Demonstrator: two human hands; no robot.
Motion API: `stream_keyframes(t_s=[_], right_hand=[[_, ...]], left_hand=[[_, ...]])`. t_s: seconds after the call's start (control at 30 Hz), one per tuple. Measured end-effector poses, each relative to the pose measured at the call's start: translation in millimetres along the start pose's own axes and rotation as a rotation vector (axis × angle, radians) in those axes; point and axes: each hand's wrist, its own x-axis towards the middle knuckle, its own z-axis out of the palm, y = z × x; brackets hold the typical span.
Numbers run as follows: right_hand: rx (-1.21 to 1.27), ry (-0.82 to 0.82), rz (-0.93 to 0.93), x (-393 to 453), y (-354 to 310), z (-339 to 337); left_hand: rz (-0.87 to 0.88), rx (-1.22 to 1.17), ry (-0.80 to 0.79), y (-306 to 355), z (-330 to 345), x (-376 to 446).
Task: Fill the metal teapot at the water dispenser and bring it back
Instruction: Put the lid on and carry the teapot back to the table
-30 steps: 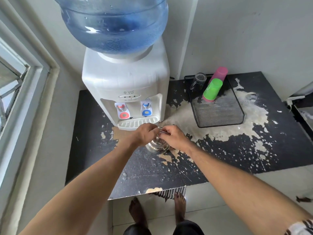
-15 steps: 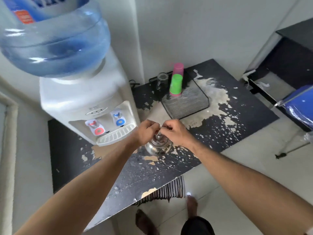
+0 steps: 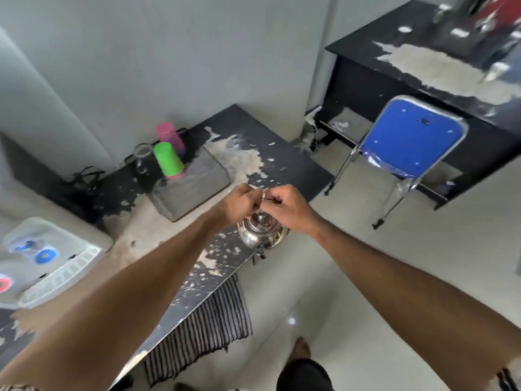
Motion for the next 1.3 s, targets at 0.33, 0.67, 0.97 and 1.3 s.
stream_keyframes(t_s=[0.33,0.67,0.97,1.3], right_hand=[[0.103,0.216,0.096,-48,86,-230],[0.056,0.589,0.231,-84,168,-399],[-0.007,0.770,0.330,-89,255,-553],[0.039,0.890,0.345,-100,347,-722]], left_hand=[[0.233,-0.027,-0.300,158,166,127],[0.334,0.074,-0.481,283,316,255],[0.474,0.097,-0.739,379,444,386],[0.556,0.170,-0.876,492,585,498]])
